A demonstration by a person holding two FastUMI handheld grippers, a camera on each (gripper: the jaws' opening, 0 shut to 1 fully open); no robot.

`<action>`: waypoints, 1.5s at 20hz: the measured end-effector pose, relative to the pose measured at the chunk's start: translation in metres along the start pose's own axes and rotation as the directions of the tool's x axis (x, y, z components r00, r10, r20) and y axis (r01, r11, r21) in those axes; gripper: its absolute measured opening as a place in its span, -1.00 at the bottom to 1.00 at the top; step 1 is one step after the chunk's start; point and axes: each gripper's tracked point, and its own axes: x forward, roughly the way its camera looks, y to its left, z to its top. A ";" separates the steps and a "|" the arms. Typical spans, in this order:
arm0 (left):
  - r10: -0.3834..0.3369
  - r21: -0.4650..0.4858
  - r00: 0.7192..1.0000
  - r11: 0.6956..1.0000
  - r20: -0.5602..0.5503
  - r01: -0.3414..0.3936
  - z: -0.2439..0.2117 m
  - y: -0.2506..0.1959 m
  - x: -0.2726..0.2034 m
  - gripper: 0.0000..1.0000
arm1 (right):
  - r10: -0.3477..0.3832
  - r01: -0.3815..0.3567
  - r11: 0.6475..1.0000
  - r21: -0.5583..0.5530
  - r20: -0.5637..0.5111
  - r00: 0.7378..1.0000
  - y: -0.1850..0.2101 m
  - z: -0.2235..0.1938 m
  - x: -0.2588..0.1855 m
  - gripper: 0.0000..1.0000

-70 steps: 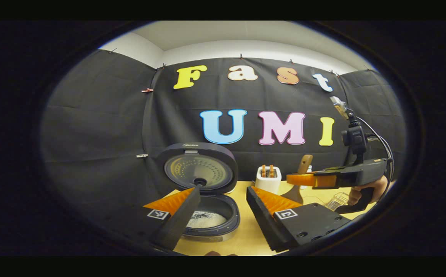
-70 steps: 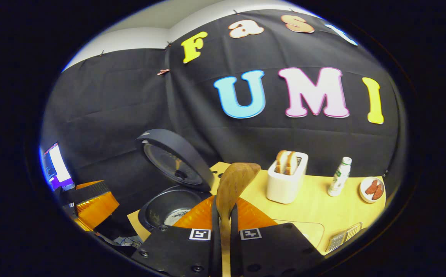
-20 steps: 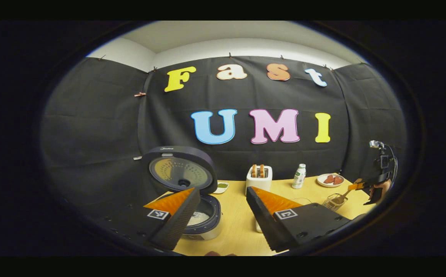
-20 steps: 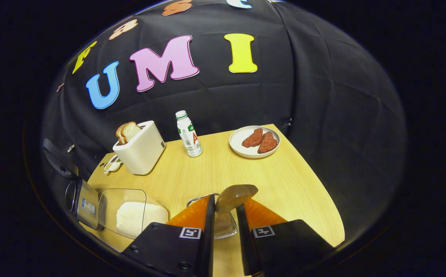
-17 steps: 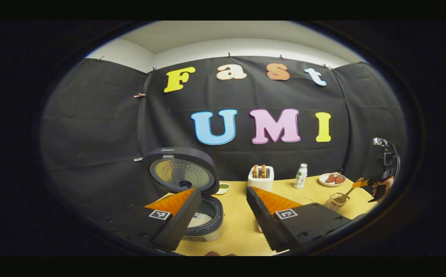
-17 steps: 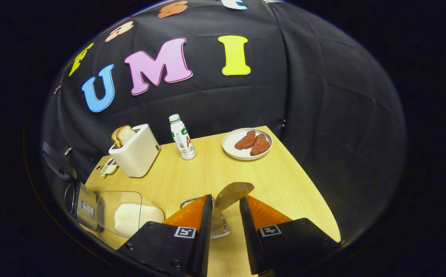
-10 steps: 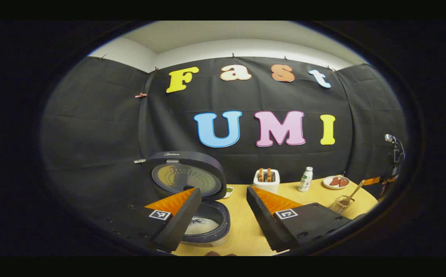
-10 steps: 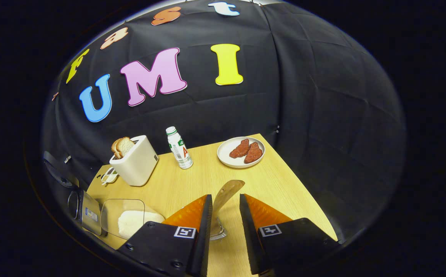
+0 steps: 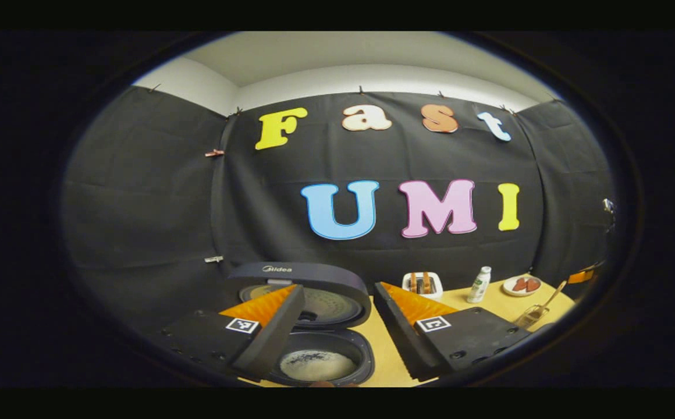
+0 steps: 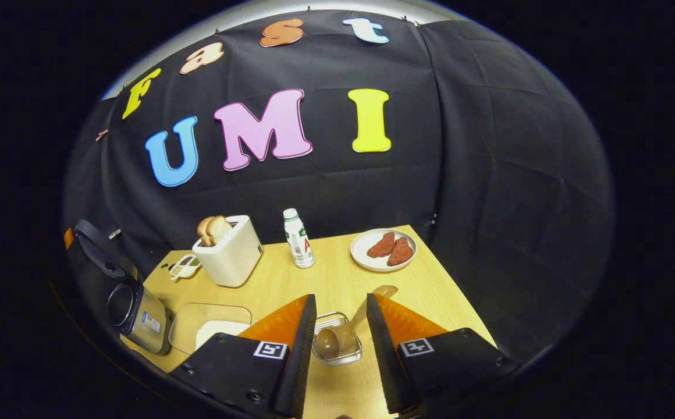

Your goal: Close the left gripper, press the button to open the rice cooker; take a wooden spoon from the chopstick holder with the right hand, scoop a spoonful of rice and pour it into the rice cooker, then put the wooden spoon back into the chopstick holder.

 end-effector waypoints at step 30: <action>0.056 0.015 0.993 0.998 -0.104 -0.055 -0.003 0.069 0.084 0.74 | 0.054 -0.053 0.999 -0.013 0.130 0.990 0.057 0.059 -0.049 0.17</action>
